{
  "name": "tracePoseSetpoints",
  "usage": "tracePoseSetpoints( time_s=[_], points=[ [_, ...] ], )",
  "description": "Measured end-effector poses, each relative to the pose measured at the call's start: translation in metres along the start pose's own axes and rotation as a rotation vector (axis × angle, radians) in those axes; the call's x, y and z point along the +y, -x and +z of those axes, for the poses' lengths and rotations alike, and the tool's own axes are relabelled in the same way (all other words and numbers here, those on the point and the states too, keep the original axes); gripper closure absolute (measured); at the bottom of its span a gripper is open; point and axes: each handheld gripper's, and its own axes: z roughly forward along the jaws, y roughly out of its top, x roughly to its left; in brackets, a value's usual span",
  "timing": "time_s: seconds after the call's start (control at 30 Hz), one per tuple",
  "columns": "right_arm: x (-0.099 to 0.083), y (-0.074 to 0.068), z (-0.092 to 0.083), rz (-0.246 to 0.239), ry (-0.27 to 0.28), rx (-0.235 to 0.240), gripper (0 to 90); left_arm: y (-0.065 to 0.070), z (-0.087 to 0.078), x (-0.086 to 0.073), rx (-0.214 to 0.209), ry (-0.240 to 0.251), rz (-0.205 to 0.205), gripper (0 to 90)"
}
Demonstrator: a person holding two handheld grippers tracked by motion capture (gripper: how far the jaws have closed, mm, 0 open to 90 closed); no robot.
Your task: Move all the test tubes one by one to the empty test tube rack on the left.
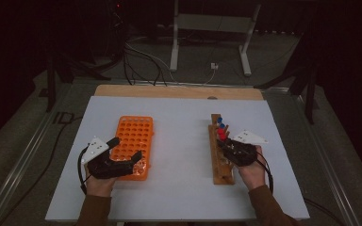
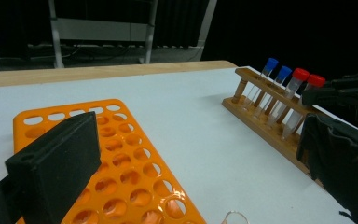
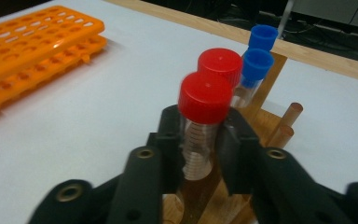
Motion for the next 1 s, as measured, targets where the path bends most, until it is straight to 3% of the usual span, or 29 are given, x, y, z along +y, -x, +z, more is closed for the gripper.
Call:
tracePoseSetpoints(
  time_s=[0.3, 1.0],
  points=[
    [0.004, 0.000, -0.010, 0.002, 0.044, -0.002, 74.8, 0.005, 0.004, 0.005, -0.011, 0.002, 0.013, 0.5],
    [0.035, -0.005, -0.046, -0.031, 0.172, -0.004, 74.8, 0.024, 0.017, 0.017, -0.033, -0.005, 0.063, 0.6]
  ],
)
